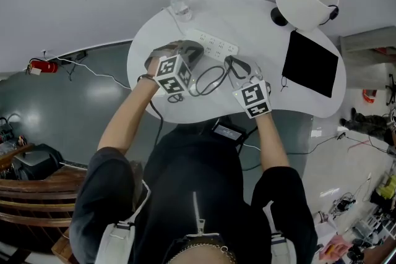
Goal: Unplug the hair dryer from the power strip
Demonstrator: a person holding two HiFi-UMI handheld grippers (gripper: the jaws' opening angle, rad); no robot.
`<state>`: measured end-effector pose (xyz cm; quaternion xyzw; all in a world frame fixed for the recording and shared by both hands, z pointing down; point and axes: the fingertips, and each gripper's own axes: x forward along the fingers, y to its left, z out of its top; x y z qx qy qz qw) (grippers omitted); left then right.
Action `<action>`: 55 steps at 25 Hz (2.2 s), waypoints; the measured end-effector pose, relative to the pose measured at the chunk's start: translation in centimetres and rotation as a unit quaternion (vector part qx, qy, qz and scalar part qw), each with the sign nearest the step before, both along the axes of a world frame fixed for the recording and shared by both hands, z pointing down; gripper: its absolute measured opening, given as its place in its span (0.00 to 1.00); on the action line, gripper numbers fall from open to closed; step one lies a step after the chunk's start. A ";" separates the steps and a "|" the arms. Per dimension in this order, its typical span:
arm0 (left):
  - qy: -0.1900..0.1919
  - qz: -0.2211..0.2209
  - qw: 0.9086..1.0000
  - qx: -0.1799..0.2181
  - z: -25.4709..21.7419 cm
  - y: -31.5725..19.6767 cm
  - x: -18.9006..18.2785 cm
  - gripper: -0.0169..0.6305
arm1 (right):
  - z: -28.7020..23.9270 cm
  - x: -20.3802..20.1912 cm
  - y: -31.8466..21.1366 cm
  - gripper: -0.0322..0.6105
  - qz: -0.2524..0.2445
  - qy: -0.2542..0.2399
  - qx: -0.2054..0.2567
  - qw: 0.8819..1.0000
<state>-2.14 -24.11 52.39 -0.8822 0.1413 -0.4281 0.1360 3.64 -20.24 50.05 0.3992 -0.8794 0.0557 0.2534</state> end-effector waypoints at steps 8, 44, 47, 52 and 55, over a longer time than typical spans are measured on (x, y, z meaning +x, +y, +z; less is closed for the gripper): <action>0.061 -0.043 0.997 0.008 -3.5 2.2 -0.9 0.05 | -1.8 0.8 2.2 0.14 0.030 -0.021 0.009 0.999; 0.125 -0.087 0.988 0.007 -5.4 8.0 -3.3 0.05 | -4.3 0.1 8.5 0.14 0.049 -0.022 0.036 0.998; 0.122 -0.085 0.989 0.007 -5.3 8.0 -3.5 0.05 | -4.3 0.0 8.5 0.14 0.050 -0.020 0.036 0.998; 0.114 -0.081 0.990 0.011 -5.2 7.8 -3.8 0.05 | -4.5 0.1 8.5 0.14 0.050 -0.018 0.038 0.998; 0.115 -0.082 0.990 0.010 -5.3 7.7 -4.1 0.05 | -4.5 -0.1 8.3 0.14 0.050 -0.017 0.039 0.998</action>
